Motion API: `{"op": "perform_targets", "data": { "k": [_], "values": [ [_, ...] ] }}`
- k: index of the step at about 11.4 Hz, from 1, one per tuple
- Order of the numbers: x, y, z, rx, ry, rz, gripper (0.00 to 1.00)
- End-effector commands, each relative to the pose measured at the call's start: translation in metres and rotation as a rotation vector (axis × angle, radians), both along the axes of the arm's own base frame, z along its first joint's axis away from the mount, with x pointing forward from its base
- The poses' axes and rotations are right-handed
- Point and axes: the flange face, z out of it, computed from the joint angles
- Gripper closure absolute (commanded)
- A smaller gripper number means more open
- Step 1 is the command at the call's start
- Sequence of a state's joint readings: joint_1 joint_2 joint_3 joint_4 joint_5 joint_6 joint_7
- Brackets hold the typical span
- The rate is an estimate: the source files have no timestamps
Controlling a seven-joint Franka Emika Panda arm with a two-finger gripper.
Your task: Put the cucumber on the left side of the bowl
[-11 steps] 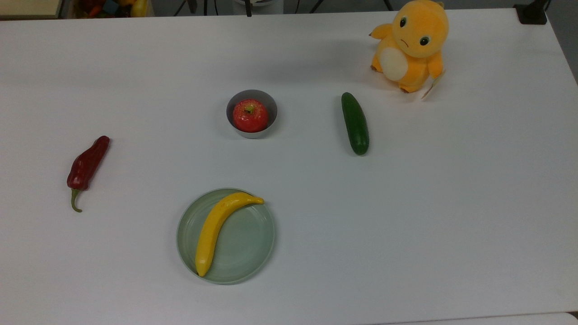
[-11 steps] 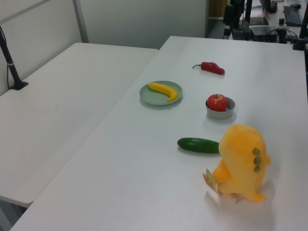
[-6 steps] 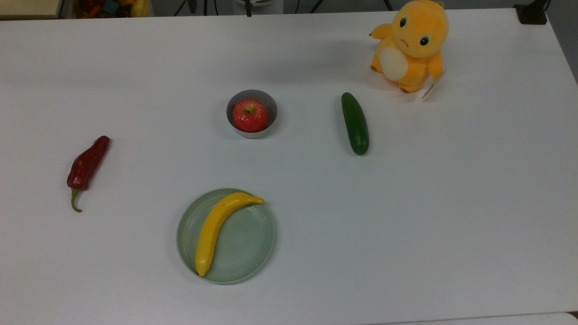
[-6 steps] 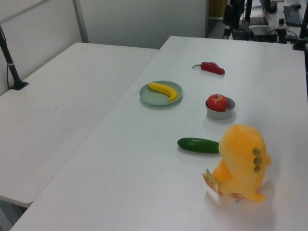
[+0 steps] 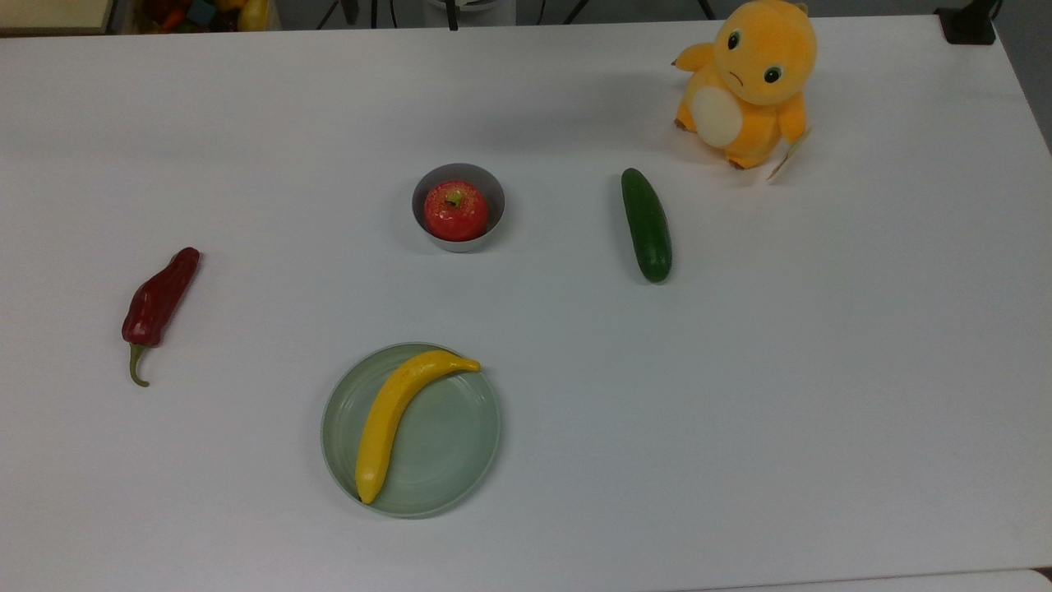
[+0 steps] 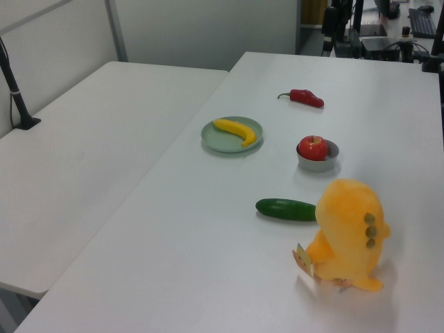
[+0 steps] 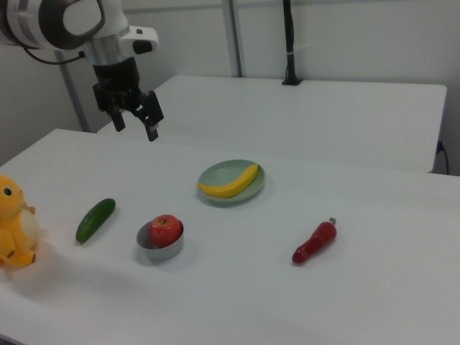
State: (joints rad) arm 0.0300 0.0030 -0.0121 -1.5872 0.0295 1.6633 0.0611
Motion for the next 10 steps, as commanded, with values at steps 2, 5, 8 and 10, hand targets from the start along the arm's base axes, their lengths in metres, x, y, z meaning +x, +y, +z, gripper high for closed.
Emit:
{"op": "perform_targets", "data": {
  "k": [2, 5, 8, 10],
  "values": [
    [-0.004, 0.001, -0.002, 0.022, -0.008, 0.011, 0.0],
    [-0.005, 0.002, -0.004, 0.022, -0.002, 0.016, 0.0],
    [-0.004, 0.005, -0.012, 0.024, 0.011, 0.026, 0.0],
    [-0.005, 0.008, -0.016, 0.025, 0.023, 0.032, 0.0]
  ]
}}
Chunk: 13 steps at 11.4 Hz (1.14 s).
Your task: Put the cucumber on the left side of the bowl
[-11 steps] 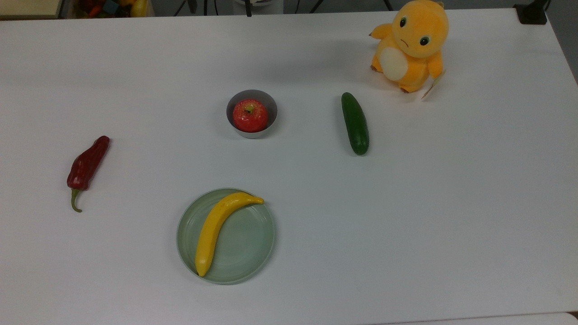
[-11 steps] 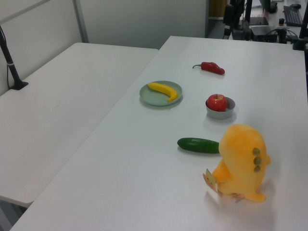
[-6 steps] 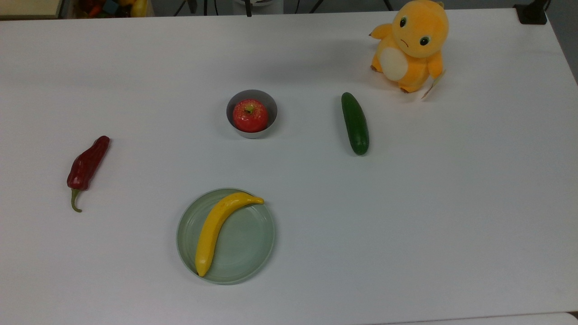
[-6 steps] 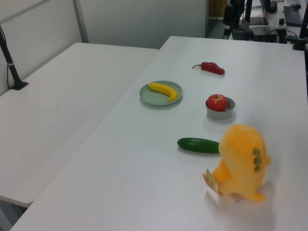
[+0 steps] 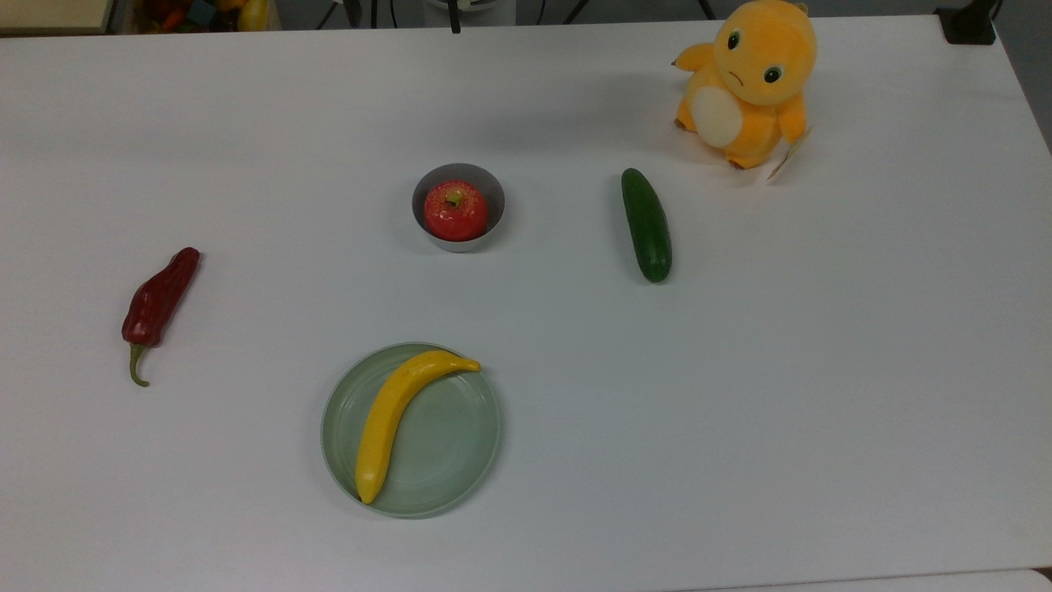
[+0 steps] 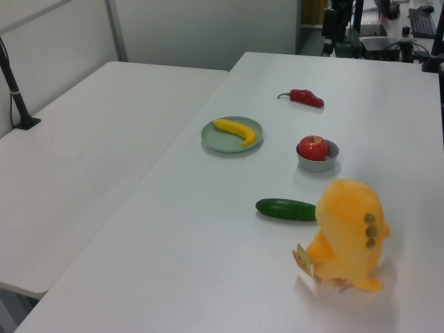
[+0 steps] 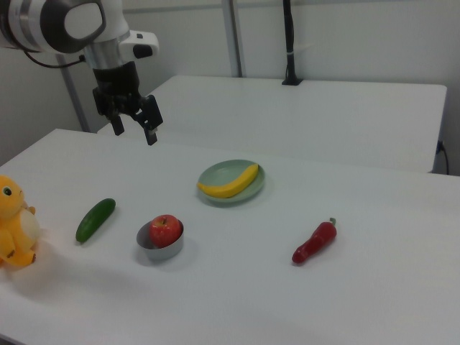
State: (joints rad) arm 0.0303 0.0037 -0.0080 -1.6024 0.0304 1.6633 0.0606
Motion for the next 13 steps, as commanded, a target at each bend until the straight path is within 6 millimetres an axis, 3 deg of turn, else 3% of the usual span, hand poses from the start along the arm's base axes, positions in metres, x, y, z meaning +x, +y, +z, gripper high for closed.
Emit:
{"op": "perform_targets", "data": {
  "k": [1, 5, 9, 13],
  "values": [
    [-0.007, 0.008, -0.011, 0.026, 0.02, 0.03, 0.0],
    [-0.015, 0.062, -0.036, 0.051, 0.087, 0.121, 0.0],
    [-0.028, 0.137, -0.063, 0.065, 0.14, 0.24, 0.0],
    [-0.03, 0.178, -0.096, 0.092, 0.175, 0.3, 0.0]
  ]
}}
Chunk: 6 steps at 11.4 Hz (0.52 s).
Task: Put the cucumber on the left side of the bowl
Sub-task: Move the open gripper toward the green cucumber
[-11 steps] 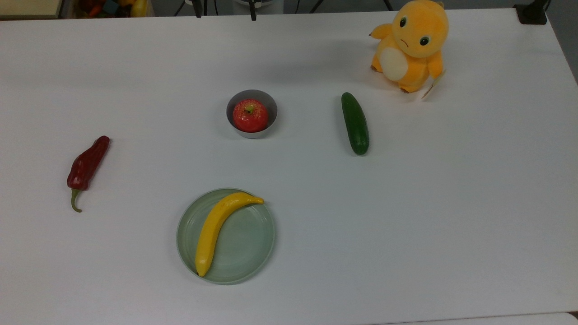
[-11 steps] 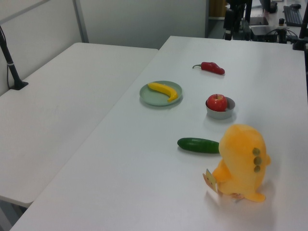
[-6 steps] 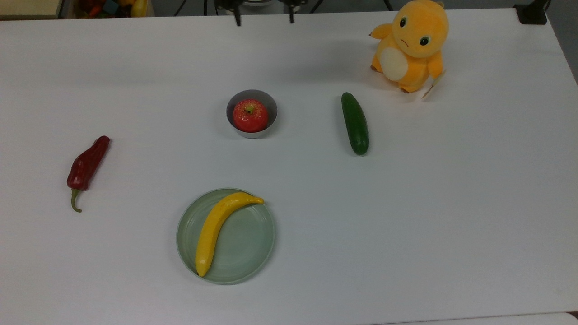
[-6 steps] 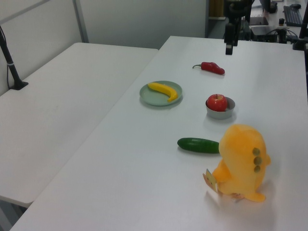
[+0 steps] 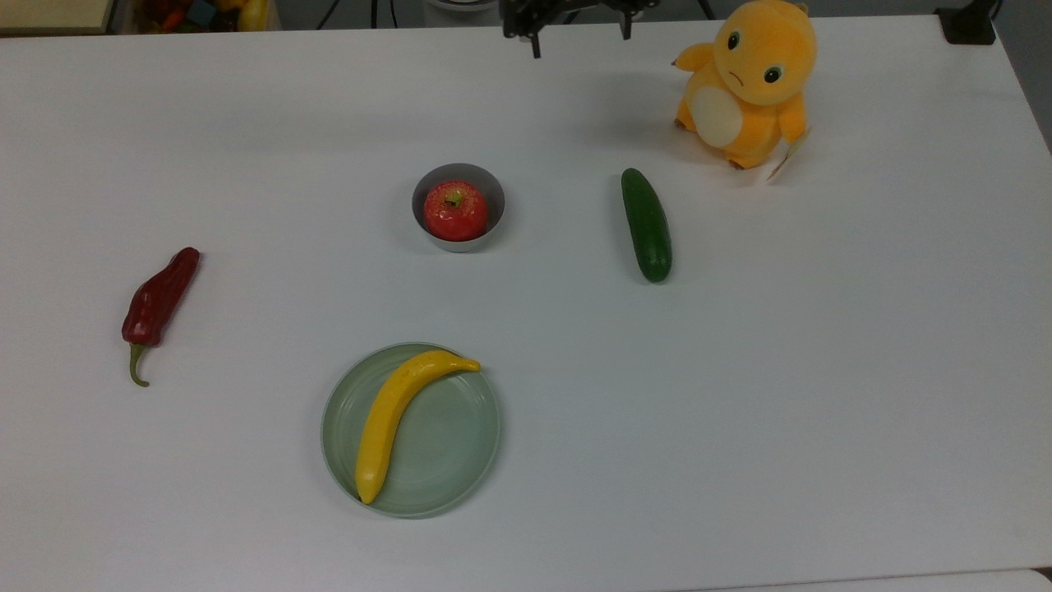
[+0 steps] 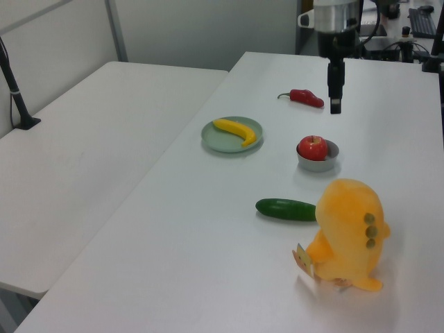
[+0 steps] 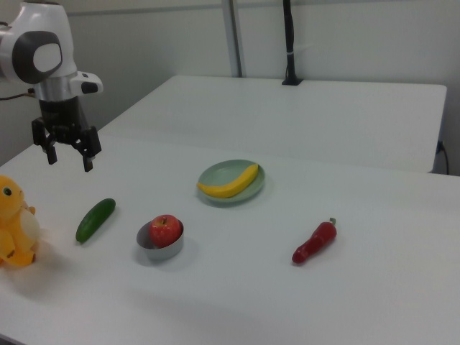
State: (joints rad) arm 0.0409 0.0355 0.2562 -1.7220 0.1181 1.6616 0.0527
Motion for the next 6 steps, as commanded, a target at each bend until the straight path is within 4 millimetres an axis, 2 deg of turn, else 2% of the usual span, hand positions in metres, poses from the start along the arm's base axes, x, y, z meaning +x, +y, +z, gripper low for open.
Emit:
{"op": "perform_targets", "data": {
  "k": [1, 6],
  "values": [
    [-0.003, 0.028, -0.034, 0.026, 0.0, 0.033, 0.0],
    [0.001, 0.038, -0.086, 0.047, -0.079, 0.022, 0.0]
  ]
}}
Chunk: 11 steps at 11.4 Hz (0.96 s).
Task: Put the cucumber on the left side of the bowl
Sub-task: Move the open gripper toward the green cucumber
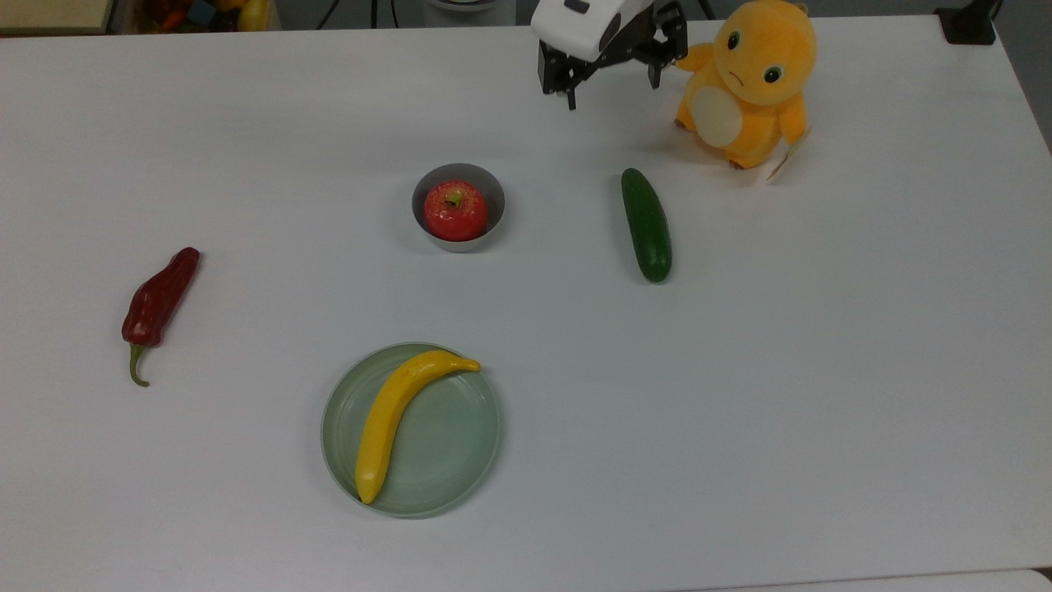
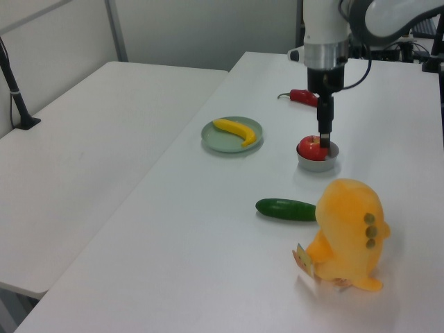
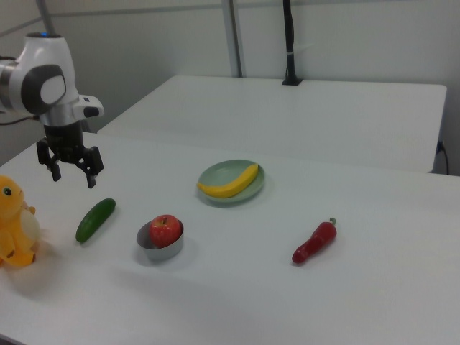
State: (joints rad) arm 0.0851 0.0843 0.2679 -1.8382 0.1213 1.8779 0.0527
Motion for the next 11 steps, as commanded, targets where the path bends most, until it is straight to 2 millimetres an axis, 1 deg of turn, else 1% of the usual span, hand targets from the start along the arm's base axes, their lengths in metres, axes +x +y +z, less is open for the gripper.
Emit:
{"op": "perform_targets", "data": {
  "k": [1, 3, 5, 7, 9, 11],
  "values": [
    [-0.007, 0.011, -0.031, 0.025, -0.035, -0.001, 0.0],
    [-0.01, 0.021, -0.039, 0.026, -0.04, -0.018, 0.0],
    [-0.015, 0.032, -0.058, 0.024, -0.067, -0.028, 0.0],
    [-0.013, 0.035, -0.07, 0.023, -0.057, -0.046, 0.0],
    [-0.013, 0.042, -0.075, 0.026, -0.062, -0.049, 0.0],
    [-0.013, 0.046, -0.088, 0.027, -0.049, -0.045, 0.0]
  ]
}}
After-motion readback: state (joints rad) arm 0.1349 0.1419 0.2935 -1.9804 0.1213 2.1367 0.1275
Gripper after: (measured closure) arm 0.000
